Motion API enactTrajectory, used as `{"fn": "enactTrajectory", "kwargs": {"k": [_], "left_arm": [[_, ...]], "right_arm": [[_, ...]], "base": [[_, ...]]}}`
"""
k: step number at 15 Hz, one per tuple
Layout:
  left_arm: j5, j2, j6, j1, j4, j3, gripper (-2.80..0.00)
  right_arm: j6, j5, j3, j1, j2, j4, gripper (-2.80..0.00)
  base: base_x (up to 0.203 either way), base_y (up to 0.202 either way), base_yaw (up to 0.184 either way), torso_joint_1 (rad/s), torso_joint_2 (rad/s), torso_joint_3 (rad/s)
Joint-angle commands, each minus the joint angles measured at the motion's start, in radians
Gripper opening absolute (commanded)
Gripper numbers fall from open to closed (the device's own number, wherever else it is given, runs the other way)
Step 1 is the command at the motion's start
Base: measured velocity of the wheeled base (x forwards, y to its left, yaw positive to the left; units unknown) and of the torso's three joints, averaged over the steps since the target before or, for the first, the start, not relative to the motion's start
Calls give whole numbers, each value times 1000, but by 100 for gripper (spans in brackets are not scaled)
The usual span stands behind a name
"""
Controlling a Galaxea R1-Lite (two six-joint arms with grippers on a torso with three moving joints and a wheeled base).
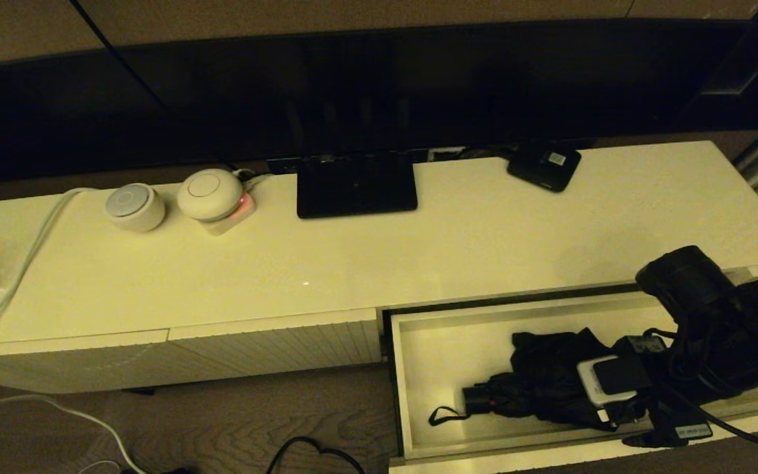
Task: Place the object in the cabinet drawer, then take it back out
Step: Put the umbrella in the drawer
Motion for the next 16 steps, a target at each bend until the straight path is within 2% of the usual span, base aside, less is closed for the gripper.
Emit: {"fn": "enactTrajectory", "kwargs": {"k": [1,11,16], "left_arm": [[1,0,0,0,0,3,-280],[1,0,0,0,0,3,-280],[1,0,0,0,0,3,-280]], "right_arm": [[-8,-2,-1,-17,53,-70,0],[-5,26,-102,-20,-54,122,0],[-4,33,-124,-20,-64,143,0]], "base": [[0,0,0,0,0,0],[0,0,0,0,0,0],[0,0,0,0,0,0]]}}
